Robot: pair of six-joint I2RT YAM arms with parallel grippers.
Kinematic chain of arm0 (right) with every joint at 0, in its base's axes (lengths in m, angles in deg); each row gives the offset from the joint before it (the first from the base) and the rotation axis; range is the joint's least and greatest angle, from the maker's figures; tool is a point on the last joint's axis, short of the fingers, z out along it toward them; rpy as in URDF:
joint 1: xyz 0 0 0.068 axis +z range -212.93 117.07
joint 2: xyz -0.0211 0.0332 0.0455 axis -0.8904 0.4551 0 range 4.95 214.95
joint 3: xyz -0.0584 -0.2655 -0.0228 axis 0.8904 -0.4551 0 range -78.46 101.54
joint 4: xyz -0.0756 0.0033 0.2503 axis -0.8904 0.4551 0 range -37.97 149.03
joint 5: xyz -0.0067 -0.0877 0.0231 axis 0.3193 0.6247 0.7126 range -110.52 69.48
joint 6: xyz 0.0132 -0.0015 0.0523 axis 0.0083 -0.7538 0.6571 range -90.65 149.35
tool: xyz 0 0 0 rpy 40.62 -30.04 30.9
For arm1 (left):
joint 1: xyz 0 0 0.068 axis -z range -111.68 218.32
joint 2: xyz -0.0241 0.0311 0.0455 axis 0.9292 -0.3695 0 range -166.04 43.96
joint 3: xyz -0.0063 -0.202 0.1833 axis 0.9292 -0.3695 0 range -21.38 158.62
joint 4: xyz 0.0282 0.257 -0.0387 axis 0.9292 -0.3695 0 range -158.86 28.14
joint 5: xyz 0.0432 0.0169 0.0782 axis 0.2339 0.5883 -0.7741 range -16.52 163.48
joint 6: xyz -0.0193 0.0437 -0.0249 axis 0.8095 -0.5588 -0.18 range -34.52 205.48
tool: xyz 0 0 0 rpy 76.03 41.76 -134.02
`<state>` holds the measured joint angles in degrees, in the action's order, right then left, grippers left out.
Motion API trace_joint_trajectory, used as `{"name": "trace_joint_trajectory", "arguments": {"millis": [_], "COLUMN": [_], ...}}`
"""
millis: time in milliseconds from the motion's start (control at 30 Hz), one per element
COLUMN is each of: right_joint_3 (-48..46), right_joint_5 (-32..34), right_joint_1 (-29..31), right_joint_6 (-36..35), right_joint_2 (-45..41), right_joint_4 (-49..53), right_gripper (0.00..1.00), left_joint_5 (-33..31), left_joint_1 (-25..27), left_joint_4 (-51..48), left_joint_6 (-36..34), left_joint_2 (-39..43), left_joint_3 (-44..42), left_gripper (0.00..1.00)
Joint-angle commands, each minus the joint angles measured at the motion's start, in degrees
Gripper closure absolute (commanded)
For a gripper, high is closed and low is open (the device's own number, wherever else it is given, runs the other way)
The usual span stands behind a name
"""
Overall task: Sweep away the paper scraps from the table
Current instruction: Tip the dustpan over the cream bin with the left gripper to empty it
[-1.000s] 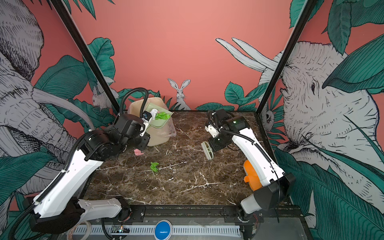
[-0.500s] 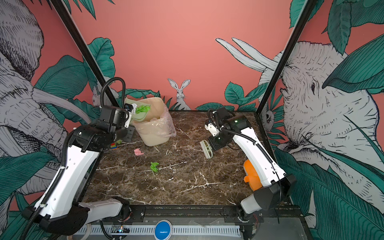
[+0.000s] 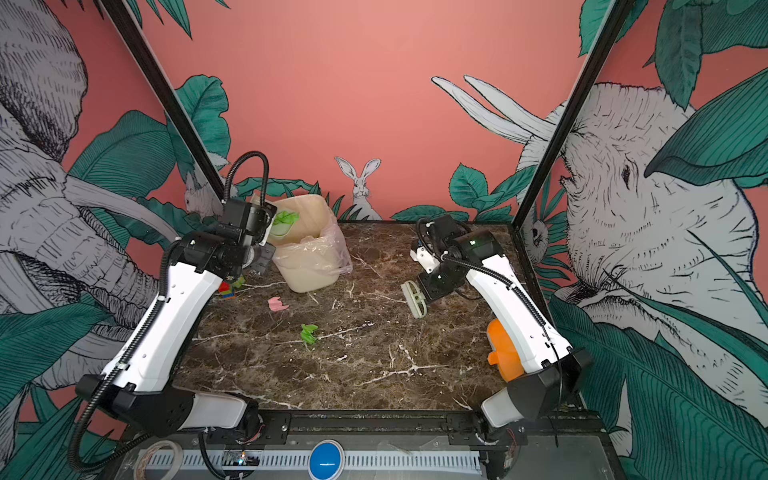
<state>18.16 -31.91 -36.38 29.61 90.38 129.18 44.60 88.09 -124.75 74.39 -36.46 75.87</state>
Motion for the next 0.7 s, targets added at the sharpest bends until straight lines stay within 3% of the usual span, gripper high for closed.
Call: {"name": "trace_joint_trajectory", "arguments": {"millis": [0, 433, 667], "right_joint_3": [-0.57, 0.7, 0.59], "right_joint_5": [-0.47, -1.39, -1.95], "right_joint_1": [-0.27, -0.35, -0.31], "right_joint_6": [-0.95, -1.65, -1.75], "right_joint_2": [-0.83, 0.6, 0.88], "right_joint_4": [1.11, 1.25, 1.08], "right_gripper": [1.0, 1.0, 1.0], "left_joint_5": [-4.26, -8.2, -12.87], "left_joint_1": [-0.27, -0.04, 2.57], "left_joint_4": [0.47, -1.35, -0.57], "left_joint_6": [-4.93, -15.19, -19.9], "left_joint_2": [-0.45, -3.54, -5.99], "left_joint_3": [2.82, 5.14, 5.67], "left_gripper": [0.87, 0.88, 0.89]}}
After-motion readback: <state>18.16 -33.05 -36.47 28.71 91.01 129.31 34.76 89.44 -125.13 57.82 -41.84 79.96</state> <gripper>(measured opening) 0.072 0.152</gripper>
